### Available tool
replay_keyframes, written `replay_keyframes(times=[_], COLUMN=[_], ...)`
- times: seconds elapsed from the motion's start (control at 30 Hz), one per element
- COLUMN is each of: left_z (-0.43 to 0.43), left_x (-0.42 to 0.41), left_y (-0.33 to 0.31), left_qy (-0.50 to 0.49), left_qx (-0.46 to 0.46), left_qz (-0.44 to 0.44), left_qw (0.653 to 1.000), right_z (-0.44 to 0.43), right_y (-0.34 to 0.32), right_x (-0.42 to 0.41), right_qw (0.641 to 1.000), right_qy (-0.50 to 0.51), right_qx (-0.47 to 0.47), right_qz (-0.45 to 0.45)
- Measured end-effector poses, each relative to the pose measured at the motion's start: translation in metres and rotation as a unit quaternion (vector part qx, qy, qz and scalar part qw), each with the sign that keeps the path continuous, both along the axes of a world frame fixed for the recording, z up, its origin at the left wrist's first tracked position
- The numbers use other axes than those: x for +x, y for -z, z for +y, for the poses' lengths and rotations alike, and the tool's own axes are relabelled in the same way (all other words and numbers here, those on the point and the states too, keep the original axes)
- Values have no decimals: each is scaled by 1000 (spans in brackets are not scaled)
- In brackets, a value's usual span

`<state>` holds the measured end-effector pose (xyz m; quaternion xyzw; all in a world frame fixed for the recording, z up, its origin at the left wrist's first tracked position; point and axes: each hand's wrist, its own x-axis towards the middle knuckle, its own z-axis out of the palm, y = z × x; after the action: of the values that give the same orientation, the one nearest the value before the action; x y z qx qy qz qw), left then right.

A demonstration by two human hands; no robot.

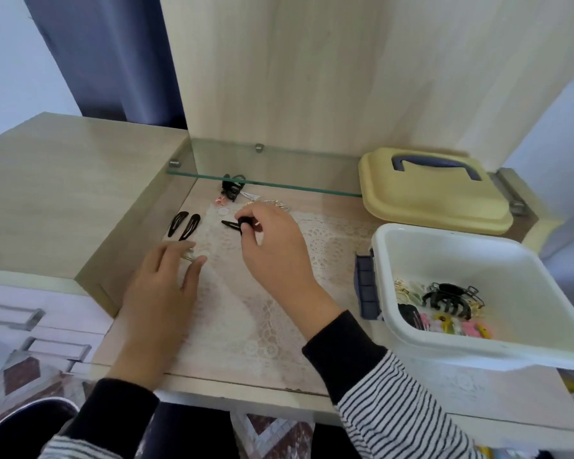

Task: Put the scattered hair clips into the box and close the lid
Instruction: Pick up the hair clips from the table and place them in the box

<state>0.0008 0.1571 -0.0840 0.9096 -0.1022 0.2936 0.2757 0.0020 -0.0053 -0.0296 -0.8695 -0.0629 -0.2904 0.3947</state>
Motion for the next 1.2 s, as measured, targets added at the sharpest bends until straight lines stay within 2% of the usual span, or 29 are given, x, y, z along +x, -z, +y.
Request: replay_keyframes(times=[0.07,0.27,0.47,0.6,0.7,0.8,1.03,1.1,1.2], left_z=[-4,-63,-136,-170,-189,-206,-244,-249,-253], left_x=[3,-3,-17,-22,-25,-25,-18,-15,-12], left_y=[-6,-44,-80,-102,-112,-117,-112,-104,-99], left_qy=[3,143,309,370,395,414,417,414,425], left_qx=[-37,-60,-151,-140,-72,58,335,376,382], left_qz=[38,7,104,165,203,222,217,216,222], left_qw=[999,988,933,903,893,881,816,800,790], right_z=[-9,-66,-152,-200,-225,-241,-255,-257,-258], right_y=[-12,-65,-92,-97,-92,-86,-62,-56,-53], right_x=[-9,-43,-70,-87,-97,-103,-103,-104,-105], right_qw=[999,998,987,976,962,950,944,944,944], right_qy=[-8,-6,1,7,22,40,67,67,66], right_qx=[43,42,82,98,108,114,46,43,54], right_qz=[27,52,135,196,249,289,319,321,320])
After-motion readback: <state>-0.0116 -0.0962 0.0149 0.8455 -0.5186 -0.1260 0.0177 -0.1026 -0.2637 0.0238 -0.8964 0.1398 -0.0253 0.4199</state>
